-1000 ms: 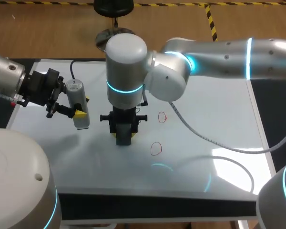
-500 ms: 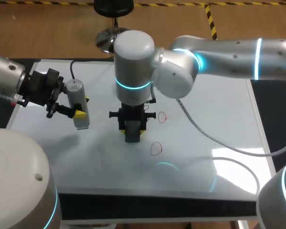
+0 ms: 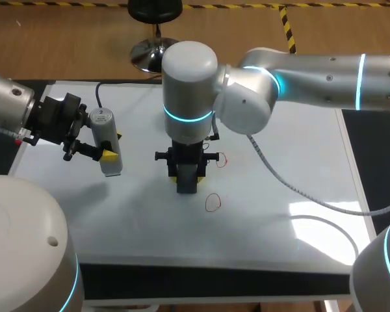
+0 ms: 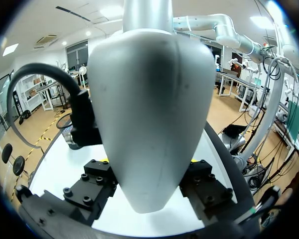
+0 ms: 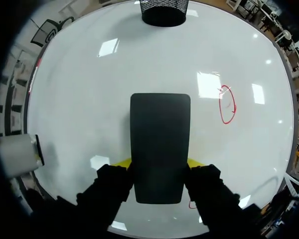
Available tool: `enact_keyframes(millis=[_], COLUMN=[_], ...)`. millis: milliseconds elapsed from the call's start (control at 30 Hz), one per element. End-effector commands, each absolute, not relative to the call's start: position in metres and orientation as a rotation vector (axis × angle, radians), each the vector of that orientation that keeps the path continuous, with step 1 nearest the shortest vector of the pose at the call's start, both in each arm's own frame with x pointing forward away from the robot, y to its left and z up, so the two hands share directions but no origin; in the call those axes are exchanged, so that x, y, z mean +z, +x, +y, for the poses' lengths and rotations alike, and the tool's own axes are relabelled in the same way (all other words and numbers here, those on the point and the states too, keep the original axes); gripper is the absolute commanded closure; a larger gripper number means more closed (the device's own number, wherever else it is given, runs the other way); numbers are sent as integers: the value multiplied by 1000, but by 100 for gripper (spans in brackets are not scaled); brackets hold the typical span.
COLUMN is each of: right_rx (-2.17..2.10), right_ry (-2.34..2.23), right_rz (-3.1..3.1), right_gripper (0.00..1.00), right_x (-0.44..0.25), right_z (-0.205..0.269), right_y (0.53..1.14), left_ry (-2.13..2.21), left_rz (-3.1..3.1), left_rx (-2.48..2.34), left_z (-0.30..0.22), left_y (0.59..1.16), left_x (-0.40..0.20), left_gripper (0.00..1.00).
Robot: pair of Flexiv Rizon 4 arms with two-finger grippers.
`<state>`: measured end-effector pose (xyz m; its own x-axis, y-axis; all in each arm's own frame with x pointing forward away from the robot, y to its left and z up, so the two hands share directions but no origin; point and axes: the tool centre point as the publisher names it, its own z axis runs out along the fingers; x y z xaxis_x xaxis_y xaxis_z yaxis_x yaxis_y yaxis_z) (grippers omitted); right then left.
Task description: Pick up the inspection probe, press it on each red-marked spot on the whiteboard one by one, put down the probe, pick up the eraser, and wipe off all the red marks.
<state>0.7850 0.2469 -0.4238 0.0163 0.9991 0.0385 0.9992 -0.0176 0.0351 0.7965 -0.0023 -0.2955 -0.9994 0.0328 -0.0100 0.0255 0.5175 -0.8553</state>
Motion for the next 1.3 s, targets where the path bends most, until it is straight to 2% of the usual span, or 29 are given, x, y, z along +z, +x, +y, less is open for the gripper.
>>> enact_keyframes(millis=[33, 400, 1300], right_rx=[-98, -101, -159], right_ry=[-2202, -2111, -2102], right_rz=[-2198, -2226, -2272], right_gripper=[100, 100, 100], right_x=[-409, -382, -356], right_z=[235, 211, 116], right_y=[781, 778, 781], left_ry=[-54, -54, -54], left_rz=[-2732, -2732, -2732], left_rx=[1540, 1540, 1540], left_z=[-2, -2, -2], left_y=[796, 796, 796], left_x=[-294, -294, -294], left_gripper=[100, 100, 100])
